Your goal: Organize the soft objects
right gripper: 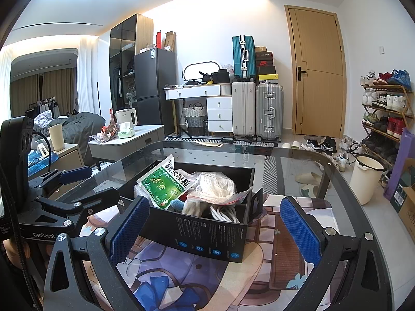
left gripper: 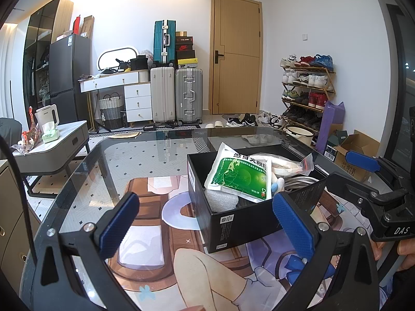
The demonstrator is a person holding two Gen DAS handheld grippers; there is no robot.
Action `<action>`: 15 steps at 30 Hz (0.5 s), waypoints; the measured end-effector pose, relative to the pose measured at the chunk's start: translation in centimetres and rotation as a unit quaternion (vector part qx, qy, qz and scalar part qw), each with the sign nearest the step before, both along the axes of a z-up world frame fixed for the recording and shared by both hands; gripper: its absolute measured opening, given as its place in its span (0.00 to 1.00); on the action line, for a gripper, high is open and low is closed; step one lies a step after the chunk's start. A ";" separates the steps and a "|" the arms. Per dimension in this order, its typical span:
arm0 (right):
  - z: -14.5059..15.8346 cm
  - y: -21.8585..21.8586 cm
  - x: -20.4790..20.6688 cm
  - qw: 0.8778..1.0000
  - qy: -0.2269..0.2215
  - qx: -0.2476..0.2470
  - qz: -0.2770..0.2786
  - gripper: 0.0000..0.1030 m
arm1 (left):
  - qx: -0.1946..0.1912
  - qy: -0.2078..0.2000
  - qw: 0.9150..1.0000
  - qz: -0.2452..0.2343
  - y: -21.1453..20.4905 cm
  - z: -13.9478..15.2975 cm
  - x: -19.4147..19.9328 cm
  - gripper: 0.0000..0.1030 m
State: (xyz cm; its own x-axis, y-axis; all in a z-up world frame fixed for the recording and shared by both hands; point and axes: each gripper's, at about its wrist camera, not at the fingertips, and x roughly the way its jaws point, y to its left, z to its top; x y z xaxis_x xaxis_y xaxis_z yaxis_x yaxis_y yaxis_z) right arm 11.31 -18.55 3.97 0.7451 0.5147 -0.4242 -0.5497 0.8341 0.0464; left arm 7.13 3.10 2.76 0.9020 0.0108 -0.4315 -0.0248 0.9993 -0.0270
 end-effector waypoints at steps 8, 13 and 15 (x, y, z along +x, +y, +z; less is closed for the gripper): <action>0.0 0.0 0.0 1.000 0.000 0.000 0.000 0.99 | 0.000 0.000 1.000 0.001 0.0 0.0 0.0 1.00; 0.0 0.0 -0.1 1.000 0.000 0.000 0.000 0.99 | 0.001 0.001 1.000 0.005 0.0 0.1 0.0 1.00; -0.1 0.0 -0.1 1.000 -0.001 0.000 0.000 0.99 | 0.000 0.000 1.000 0.006 0.1 0.2 0.0 1.00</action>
